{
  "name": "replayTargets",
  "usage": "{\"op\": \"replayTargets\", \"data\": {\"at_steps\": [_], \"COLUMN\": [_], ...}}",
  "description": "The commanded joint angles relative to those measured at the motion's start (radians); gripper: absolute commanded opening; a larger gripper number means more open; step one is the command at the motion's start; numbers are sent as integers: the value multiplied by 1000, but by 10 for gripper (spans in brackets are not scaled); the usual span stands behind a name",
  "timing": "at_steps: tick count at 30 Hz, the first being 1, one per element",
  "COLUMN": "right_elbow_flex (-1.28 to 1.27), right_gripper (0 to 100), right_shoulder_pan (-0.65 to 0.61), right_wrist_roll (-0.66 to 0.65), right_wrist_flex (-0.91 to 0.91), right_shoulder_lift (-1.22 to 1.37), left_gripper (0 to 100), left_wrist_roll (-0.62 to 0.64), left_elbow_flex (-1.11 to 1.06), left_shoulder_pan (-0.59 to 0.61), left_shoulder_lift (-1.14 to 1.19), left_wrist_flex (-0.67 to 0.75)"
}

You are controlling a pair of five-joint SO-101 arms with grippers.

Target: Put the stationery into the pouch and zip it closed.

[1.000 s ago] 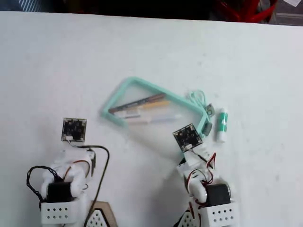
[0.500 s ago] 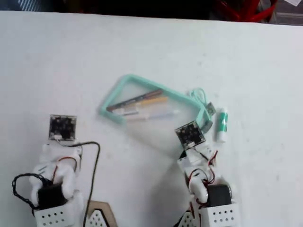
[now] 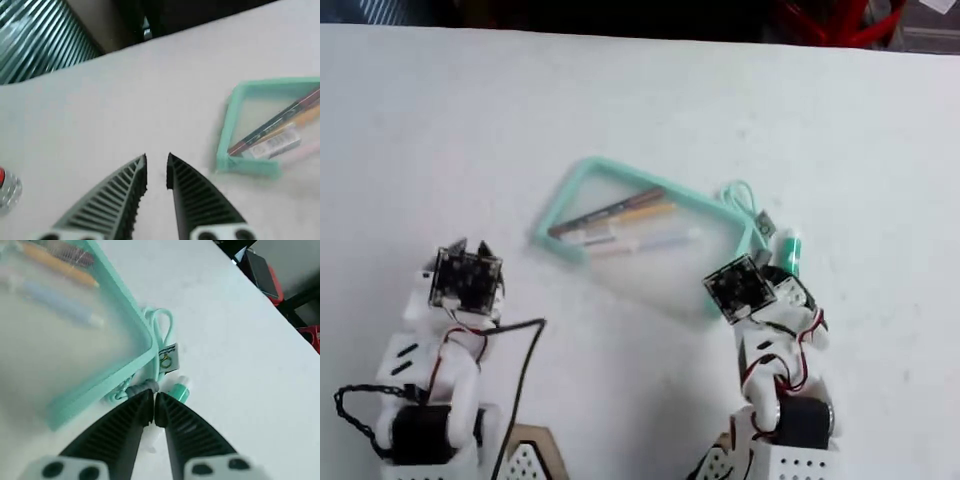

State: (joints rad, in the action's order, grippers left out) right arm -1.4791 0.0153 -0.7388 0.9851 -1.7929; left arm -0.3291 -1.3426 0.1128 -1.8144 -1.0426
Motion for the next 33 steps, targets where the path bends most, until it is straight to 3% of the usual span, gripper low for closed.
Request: {"op": "replayTargets", "data": {"at_steps": [1,7,11,19,24,27,30,33], "right_elbow_flex": [100,290,361,575,729,806,887,967], "right_gripper": [18,18,18,18,33,165,344,350], "right_shoulder_pan": [38,53,31,2,-13,-18,-19,-33], "right_wrist_roll": [75,103,135,164,393,651,802,898], "right_wrist_flex": [13,251,254,280,277,280,280,257], "right_shoulder_lift": [-7,-4,70,562,935,1125,1303,1474], "left_gripper": [87,88,162,195,199,199,199,199], "left_wrist_roll": [3,43,94,137,181,207,207,207], "left_elbow_flex": [130,252,322,520,470,381,313,284], "left_shoulder_pan": [-114,-234,-234,-217,-219,-219,-219,-219], "left_shoulder_lift": [-5,133,407,845,980,984,984,984], "left_wrist_flex": [-44,-161,-104,-83,44,155,238,275]}}
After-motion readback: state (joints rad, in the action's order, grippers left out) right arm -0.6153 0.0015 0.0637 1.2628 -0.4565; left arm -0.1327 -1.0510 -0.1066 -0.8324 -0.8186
